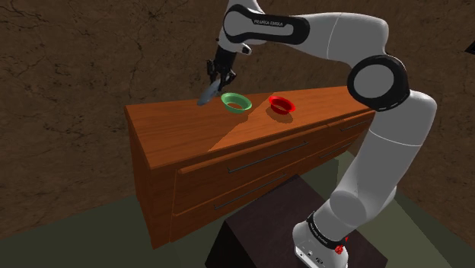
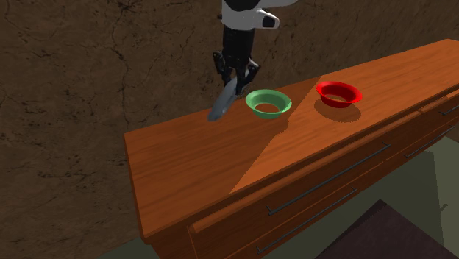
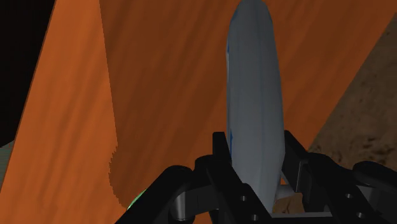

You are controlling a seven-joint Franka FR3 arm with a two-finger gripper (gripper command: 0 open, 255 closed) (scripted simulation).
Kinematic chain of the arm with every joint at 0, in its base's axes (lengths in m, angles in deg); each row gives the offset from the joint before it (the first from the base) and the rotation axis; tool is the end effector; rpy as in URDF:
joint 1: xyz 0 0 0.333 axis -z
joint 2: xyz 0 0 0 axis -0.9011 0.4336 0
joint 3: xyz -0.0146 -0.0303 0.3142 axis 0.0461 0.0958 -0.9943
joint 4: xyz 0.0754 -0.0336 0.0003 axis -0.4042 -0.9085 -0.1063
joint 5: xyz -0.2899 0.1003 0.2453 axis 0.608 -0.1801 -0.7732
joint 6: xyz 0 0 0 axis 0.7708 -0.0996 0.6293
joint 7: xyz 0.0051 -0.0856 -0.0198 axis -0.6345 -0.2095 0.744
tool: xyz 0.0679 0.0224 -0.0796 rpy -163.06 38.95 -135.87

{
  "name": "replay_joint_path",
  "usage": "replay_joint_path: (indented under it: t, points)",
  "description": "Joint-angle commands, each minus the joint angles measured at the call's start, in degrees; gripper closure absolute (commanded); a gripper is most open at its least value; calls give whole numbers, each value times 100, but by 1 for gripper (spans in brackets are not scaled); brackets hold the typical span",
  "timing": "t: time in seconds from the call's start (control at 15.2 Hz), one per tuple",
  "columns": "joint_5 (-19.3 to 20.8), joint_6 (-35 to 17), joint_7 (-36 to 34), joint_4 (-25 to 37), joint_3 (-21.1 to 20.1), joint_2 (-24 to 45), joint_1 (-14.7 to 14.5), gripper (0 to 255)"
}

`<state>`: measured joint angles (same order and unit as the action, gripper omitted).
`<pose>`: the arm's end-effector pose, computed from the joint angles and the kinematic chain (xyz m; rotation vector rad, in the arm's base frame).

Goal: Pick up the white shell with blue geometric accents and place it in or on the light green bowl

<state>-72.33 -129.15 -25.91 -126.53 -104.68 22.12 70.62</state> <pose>0.6440 0.0924 0.5066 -2.5499 1.6833 -0.0019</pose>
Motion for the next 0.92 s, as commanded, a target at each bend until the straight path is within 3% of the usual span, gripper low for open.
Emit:
replay_joint_path:
  t: [0.0, 0.86]
  points:
    - [-31, 59, 215, 55, 69, 3, 138, 255]
    - [-165, 599, 1713, 947, 570, 436, 1107, 255]
